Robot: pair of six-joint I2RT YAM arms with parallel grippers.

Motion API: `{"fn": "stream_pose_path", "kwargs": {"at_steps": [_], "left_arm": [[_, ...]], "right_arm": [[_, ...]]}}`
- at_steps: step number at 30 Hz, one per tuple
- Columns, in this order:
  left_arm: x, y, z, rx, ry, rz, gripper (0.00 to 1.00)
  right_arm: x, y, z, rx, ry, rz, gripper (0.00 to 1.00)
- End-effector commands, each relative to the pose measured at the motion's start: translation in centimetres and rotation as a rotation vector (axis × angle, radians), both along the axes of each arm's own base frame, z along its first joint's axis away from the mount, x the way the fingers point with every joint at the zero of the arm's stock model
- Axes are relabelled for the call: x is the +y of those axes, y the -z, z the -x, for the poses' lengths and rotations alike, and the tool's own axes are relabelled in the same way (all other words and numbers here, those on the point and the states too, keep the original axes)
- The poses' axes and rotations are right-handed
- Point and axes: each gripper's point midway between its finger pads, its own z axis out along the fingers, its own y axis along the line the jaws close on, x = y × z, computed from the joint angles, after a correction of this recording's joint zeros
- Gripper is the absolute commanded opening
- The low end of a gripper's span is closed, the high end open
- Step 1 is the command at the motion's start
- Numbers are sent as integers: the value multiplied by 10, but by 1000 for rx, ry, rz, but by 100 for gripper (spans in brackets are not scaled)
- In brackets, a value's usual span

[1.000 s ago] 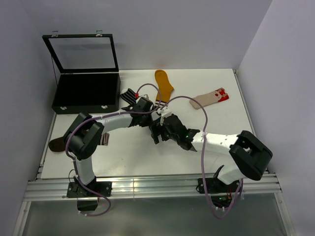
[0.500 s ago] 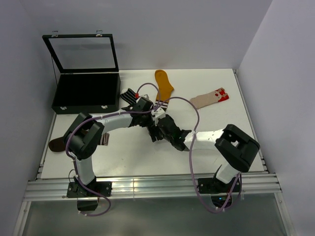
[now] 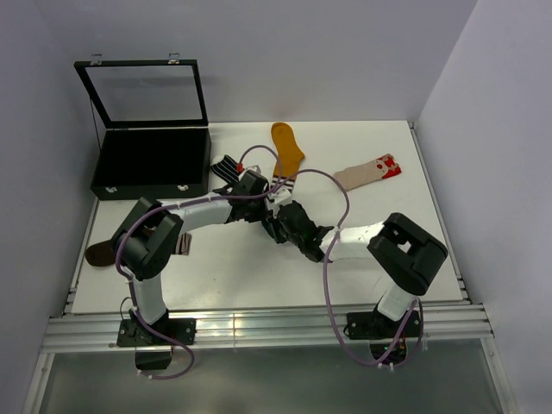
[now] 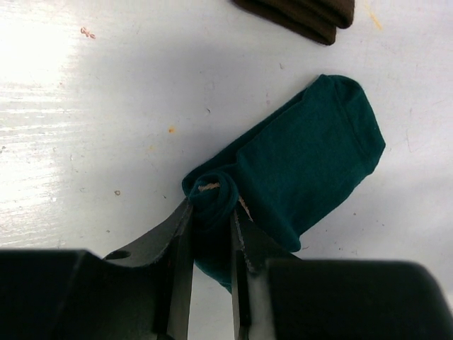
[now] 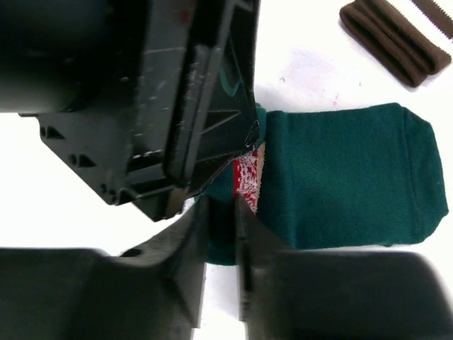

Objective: Roll the socks
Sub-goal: Roll the sock at the center of the board.

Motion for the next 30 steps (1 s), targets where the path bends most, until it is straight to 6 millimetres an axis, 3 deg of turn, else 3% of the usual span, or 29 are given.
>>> {"fn": "stream_pose_path", "kwargs": {"at_steps": [1, 8, 13, 14, 21, 26, 30], "left_arm": [[-5, 5, 6, 12, 23, 10, 14], [-5, 1, 7, 0, 26, 25, 24], [1, -1, 6, -13, -5, 21, 49], [2, -3, 7, -18, -8, 22, 58], [10, -14, 3, -67, -67, 75, 81], [9, -28, 2, -121, -82, 160, 81], [12, -28, 5, -137, -90, 214, 78]], "right_arm": [[-1, -1, -11, 7, 35, -56, 22], [-17, 17, -12, 164, 73, -160, 8], [-23, 25, -13, 297, 67, -267, 7], [-22, 26, -13, 315, 60, -282, 7], [-21, 32, -17, 447, 39, -368, 7], [-22, 28, -19, 522, 48, -464, 9], [-26, 30, -22, 577, 63, -500, 10]]}}
